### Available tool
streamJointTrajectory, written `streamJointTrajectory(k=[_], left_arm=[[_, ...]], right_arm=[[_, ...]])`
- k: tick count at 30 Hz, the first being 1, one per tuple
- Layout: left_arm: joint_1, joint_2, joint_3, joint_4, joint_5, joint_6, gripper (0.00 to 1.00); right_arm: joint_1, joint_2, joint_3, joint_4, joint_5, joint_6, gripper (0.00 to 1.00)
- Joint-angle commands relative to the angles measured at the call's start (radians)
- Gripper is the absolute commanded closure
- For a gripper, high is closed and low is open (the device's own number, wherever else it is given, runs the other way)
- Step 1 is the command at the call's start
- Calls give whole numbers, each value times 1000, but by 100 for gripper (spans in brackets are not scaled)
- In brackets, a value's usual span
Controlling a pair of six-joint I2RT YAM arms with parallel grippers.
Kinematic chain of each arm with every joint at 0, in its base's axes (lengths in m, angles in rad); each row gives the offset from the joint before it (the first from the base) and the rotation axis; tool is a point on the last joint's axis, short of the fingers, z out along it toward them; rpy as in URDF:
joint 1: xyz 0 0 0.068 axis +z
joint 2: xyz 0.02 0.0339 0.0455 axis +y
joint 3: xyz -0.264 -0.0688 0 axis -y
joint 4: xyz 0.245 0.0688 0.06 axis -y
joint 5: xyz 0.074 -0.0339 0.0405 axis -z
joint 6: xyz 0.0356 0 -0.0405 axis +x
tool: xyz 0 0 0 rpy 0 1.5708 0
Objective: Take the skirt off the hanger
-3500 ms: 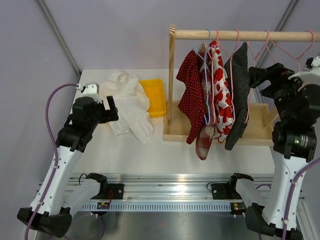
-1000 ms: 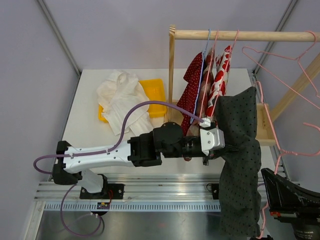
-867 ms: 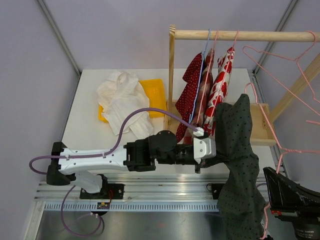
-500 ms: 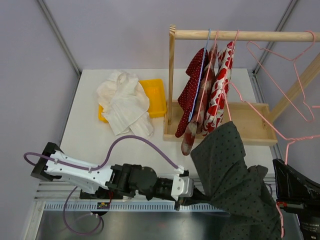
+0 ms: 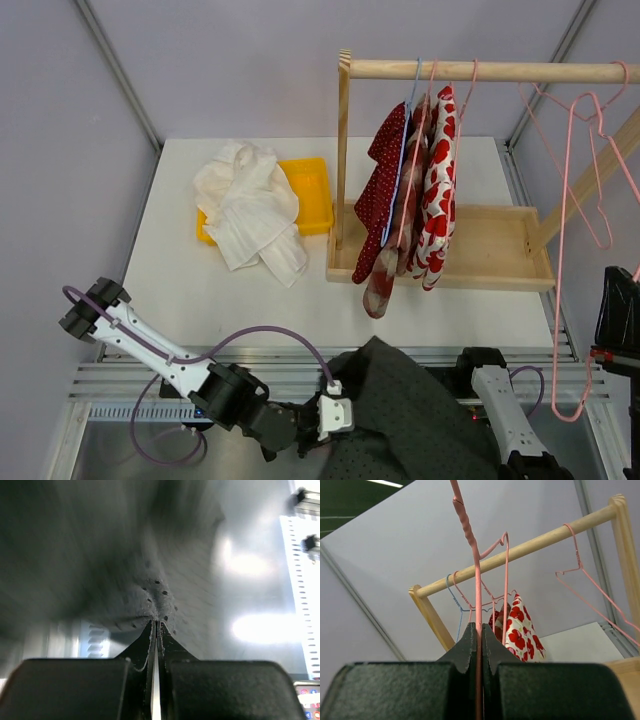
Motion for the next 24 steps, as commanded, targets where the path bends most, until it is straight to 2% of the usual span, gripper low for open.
streamJointTrajectory(k=[1, 5, 6, 9, 11, 15, 18, 19, 20, 21, 24], left_arm=[[-12, -96, 18, -120, -186, -131, 100], [-12, -134, 99, -362, -318, -164, 100], [-12, -145, 118, -460, -394, -174, 100], [6, -200, 194, -609, -514, -161, 100], [56, -257, 220, -647, -540, -130, 100], [188, -323, 294, -648, -536, 38, 100], [337, -335, 343, -658, -524, 167, 100], [441, -338, 383, -650, -516, 207, 100], [493, -344, 403, -638, -505, 248, 100], [596, -357, 424, -584, -493, 337, 100], [765, -358, 521, -428, -395, 513, 100]], right_arm=[[11, 54, -22, 19, 82, -53, 100], [11, 45, -153, 24, 77, -47, 100], [11, 45, -173, 24, 56, -43, 100], [11, 41, -256, 33, 19, -18, 100], [11, 33, -326, 57, 8, -6, 100], [11, 24, -440, 139, 13, -9, 100], [11, 30, -511, 220, 6, -7, 100], [11, 39, -523, 257, 8, -1, 100], [11, 47, -542, 277, 5, -1, 100], [11, 54, -548, 297, 8, -1, 100], [11, 103, -542, 364, 11, 2, 100]])
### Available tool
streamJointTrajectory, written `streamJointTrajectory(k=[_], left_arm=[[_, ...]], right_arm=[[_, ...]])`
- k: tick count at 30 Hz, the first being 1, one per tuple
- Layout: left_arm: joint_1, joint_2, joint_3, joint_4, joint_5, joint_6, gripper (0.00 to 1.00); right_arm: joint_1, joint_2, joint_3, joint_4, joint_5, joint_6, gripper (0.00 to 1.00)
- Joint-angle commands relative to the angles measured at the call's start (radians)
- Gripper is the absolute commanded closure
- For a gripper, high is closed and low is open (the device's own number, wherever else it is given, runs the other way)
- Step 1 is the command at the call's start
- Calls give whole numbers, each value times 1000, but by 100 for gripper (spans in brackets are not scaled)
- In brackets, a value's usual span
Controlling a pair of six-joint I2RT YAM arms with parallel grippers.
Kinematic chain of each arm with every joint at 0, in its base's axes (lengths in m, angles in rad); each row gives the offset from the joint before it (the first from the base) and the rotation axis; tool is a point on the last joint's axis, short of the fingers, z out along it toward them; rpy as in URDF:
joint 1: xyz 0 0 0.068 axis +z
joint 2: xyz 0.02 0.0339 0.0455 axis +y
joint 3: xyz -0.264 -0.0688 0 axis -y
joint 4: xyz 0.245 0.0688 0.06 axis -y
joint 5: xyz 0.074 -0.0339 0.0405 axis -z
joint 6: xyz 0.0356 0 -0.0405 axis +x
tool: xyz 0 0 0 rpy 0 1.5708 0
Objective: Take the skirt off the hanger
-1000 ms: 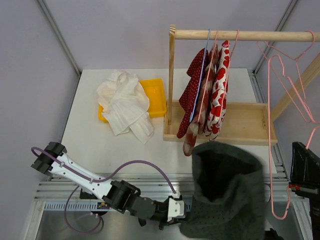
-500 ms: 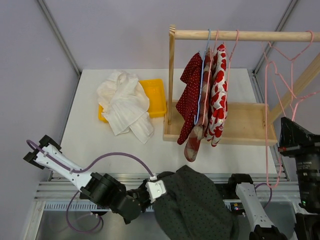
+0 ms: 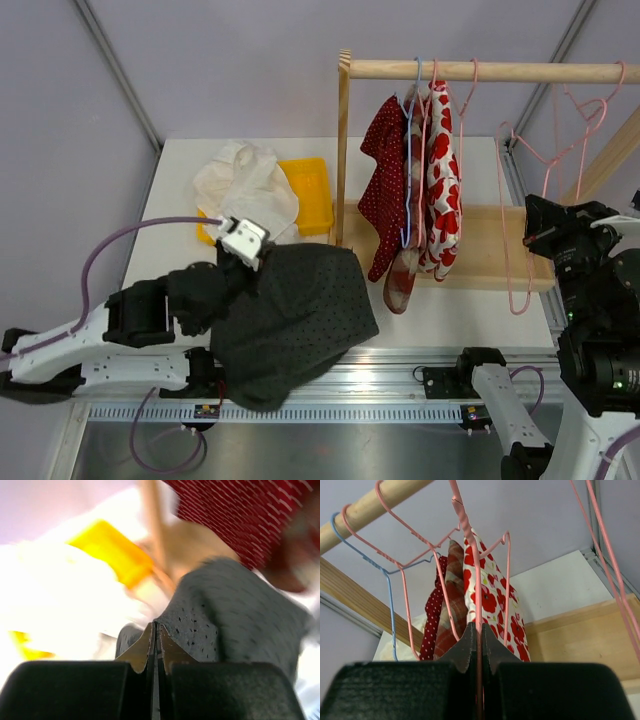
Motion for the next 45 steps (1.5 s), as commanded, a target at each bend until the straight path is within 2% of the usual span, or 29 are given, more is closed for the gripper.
streamJointTrajectory(k=[1, 3, 5, 6, 8, 9, 11, 12, 15, 18, 19, 22, 23, 25, 26, 29, 33, 34, 35, 36, 37, 38, 44, 45], left_arm=[[227, 8, 150, 234, 76, 280, 100], [382, 57, 268, 294, 175, 349, 100], [476, 162, 404, 325, 246, 378, 100], [570, 207, 467, 322, 330, 390, 100], [661, 350, 586, 287, 389, 386, 100], [742, 395, 718, 278, 435, 381, 100], [812, 518, 832, 264, 462, 375, 100], [882, 553, 927, 253, 479, 351, 100], [980, 660, 1000, 222, 544, 299, 100], [1025, 654, 858, 251, 575, 237, 100], [1030, 639, 716, 273, 576, 222, 100], [1044, 567, 483, 376, 576, 161, 100], [1045, 556, 360, 408, 570, 115, 100], [1056, 562, 278, 416, 564, 84, 94], [1073, 573, 233, 413, 575, 53, 94], [1102, 633, 204, 402, 625, 19, 96], [1119, 680, 254, 353, 650, 1, 93], [1119, 682, 265, 350, 659, -1, 87], [1119, 671, 271, 338, 670, -7, 76], [1119, 661, 285, 331, 673, -8, 30], [1119, 650, 289, 321, 673, -13, 11], [1119, 621, 294, 313, 671, -17, 1], [1117, 507, 325, 229, 667, 2, 1], [1117, 468, 319, 210, 671, 4, 1]], right_arm=[[7, 73, 15, 201, -5, 8, 100], [7, 107, 33, 228, -6, 10, 100], [7, 151, 53, 258, -5, 8, 100], [8, 176, 56, 280, 4, 5, 100], [7, 197, 62, 304, 16, -4, 100], [7, 219, 64, 324, 24, -9, 100], [7, 243, 75, 334, 30, -19, 100], [7, 252, 76, 337, 36, -20, 100], [7, 269, 58, 355, 40, -24, 100], [7, 269, 20, 372, 36, -27, 100], [7, 268, 12, 372, 39, -33, 100], [7, 266, -19, 369, 47, -46, 100], [7, 265, -36, 370, 47, -47, 100], [7, 262, -56, 367, 43, -49, 100], [7, 260, -62, 366, 40, -49, 100], [7, 251, -88, 364, 38, -52, 100], [7, 245, -103, 360, 41, -62, 100], [7, 245, -105, 357, 43, -64, 100], [7, 245, -105, 355, 44, -66, 100], [7, 246, -105, 355, 47, -67, 100], [7, 249, -100, 354, 49, -69, 100], [7, 251, -99, 352, 49, -72, 100], [7, 265, -86, 343, 64, -79, 100], [7, 271, -68, 326, 88, -79, 79]])
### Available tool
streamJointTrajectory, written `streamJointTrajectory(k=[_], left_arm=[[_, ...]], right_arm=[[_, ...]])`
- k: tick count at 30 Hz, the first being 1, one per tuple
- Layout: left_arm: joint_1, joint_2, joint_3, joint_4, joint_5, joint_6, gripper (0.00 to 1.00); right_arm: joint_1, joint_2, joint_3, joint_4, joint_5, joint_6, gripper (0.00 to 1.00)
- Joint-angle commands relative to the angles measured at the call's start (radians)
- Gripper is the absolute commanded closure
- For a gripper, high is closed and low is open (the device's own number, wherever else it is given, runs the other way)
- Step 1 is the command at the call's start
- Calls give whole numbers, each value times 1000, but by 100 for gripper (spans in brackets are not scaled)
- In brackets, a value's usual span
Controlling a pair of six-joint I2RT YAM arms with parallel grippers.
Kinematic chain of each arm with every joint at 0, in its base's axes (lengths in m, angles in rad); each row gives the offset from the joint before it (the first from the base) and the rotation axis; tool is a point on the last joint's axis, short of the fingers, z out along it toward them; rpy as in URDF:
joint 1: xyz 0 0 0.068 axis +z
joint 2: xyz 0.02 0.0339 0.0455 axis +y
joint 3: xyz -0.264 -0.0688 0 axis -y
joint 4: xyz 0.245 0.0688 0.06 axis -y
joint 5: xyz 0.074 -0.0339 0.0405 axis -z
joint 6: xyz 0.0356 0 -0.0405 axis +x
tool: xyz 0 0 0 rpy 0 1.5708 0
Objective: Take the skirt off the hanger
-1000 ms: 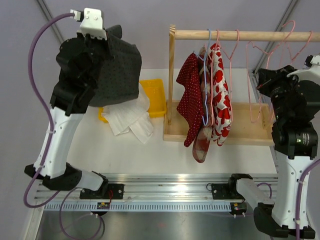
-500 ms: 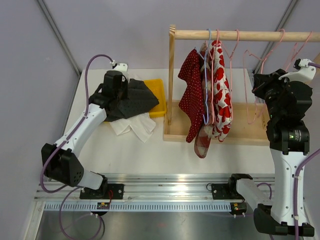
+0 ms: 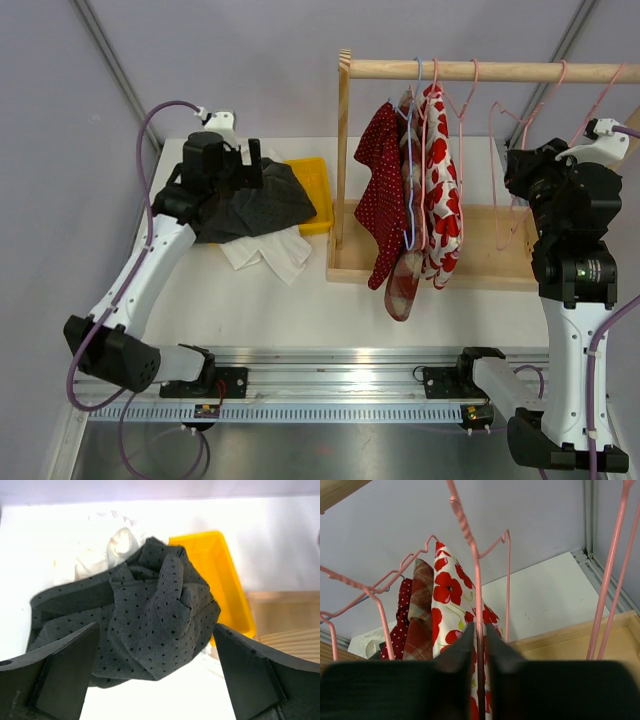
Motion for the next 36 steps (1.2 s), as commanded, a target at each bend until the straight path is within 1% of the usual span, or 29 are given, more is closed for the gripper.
streamJointTrajectory(k=[1, 2, 3, 4, 5, 6, 7, 9, 10, 11, 13, 14, 15, 16, 18, 19, 20, 22, 24, 26, 28, 32, 33, 34, 35, 36], left_arm=[[-1, -132, 47, -37, 31, 4, 1], [-1, -153, 41, -46, 34, 6, 1], [-1, -200, 34, -57, 38, 6, 1], [-1, -224, 17, -78, 45, 7, 1], [-1, -253, 6, -92, 54, 10, 1], [-1, -279, -8, -108, 55, 10, 1], [-1, -337, -23, -134, 55, 9, 1], [-3, -395, -92, -163, 72, 6, 1], [-3, -466, -123, -186, 83, -3, 1], [-4, -500, -178, -194, 84, -11, 1], [-4, -570, -241, -210, 89, -41, 1], [-4, -625, -267, -214, 92, -51, 1], [-4, -649, -331, -214, 95, -57, 1], [-4, -663, -357, -217, 100, -54, 1], [-4, -676, -419, -235, 77, -48, 1], [-4, -676, -440, -253, 60, -49, 1], [-16, -686, -454, -253, 10, -65, 1], [-16, -719, -498, -225, 14, -71, 1], [-16, -732, -519, -214, -14, -75, 1], [-16, -721, -506, -226, -34, -75, 1], [-16, -715, -511, -212, -22, -74, 1], [-16, -701, -516, -207, -3, -71, 1], [-16, -699, -516, -209, -4, -71, 1], [-16, -702, -516, -209, -3, -71, 1], [-16, -704, -516, -207, -3, -71, 1], [-16, -704, -516, -206, -3, -71, 1]], right_arm=[[7, 15, 50, 6, 71, -25, 54], [7, 15, 59, -19, 85, -28, 23], [7, 9, 75, -29, 105, -36, 6], [7, 5, 83, -40, 134, -37, 1], [7, -6, 89, -48, 195, -44, 0], [8, -27, 96, -62, 223, -60, 1], [7, -41, 113, -66, 240, -68, 1], [7, -75, 136, -75, 219, -97, 1], [7, -81, 162, -79, 155, -97, 0], [7, -86, 179, -82, 116, -96, 0], [7, -68, 236, -106, 20, -82, 0], [7, -43, 251, -112, -107, -77, 1], [7, -28, 267, -114, -172, -70, 0], [7, -9, 291, -117, -288, -64, 1], [7, 47, 313, -125, -374, -38, 4], [7, 66, 316, -131, -407, -30, 8], [7, 95, 314, -138, -450, -24, 9], [7, 109, 290, -138, -473, -14, 11], [7, 115, 242, -125, -493, -16, 11], [7, 123, 213, -114, -514, -17, 12], [7, 132, 181, -115, -531, -22, 12], [8, 143, 135, -89, -530, -24, 18], [8, 143, 118, -83, -528, -24, 27], [8, 143, 113, -82, -525, -22, 33], [8, 144, 110, -74, -522, -21, 44], [8, 146, 106, -72, -518, -22, 63]])
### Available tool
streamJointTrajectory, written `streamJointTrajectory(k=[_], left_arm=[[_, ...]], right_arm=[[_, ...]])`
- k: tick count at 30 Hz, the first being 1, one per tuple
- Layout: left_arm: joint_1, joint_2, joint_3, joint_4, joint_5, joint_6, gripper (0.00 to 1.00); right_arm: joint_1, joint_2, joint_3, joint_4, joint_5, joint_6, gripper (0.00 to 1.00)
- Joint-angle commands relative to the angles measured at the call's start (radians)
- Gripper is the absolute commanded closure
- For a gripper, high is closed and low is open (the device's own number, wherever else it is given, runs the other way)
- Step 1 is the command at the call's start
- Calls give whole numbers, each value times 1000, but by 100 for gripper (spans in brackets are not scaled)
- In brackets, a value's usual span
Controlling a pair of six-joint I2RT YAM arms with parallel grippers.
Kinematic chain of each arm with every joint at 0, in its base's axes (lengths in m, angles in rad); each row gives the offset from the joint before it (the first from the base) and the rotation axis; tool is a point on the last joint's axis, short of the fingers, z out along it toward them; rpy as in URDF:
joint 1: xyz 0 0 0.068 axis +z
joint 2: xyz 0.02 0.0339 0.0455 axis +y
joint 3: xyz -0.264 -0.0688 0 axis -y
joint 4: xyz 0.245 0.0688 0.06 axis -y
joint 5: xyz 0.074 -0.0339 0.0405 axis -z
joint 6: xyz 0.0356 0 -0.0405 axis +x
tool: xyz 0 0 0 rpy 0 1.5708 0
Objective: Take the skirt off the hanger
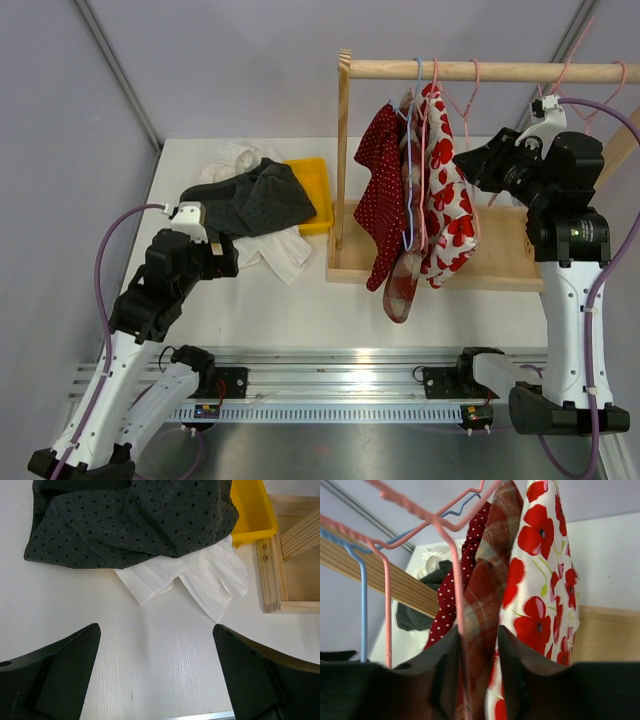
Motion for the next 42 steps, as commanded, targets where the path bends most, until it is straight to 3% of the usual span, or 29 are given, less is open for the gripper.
streamJointTrajectory(k=[1, 3, 4, 9, 12, 16, 20, 24, 28, 34, 42], left_arm=[[-3, -4, 7, 49, -4, -6, 1], [-3, -7, 15, 44, -5, -4, 1], [-3, -10, 20, 46, 0, 1, 1], [-24, 19, 105, 69, 51, 13, 1], [-139, 103, 289, 58, -9, 28, 1], [-453, 287, 673, 37, -142, 131, 1], [-630, 480, 948, 24, -39, 194, 1], [-821, 600, 1056, 101, 18, 249, 1], [-996, 668, 974, 282, 99, 291, 1], [-1113, 764, 868, 552, 135, 260, 1], [-1159, 878, 880, 658, 112, 267, 1]], right_arm=[[7, -26, -3, 62, -17, 9, 73], [7, -29, -2, 62, -7, 7, 95], [7, -31, 0, 62, 7, 7, 100], [7, -49, 59, 56, 33, 4, 100], [7, -55, 143, 27, 52, 6, 100], [7, -78, 246, -44, 90, 0, 100], [7, -141, 306, -145, 101, -6, 100], [7, -238, 313, -213, 115, 13, 100], [7, -356, 285, -239, 95, 70, 100], [7, -515, 214, -236, -38, 233, 100], [7, -592, 216, -286, -106, 302, 100]])
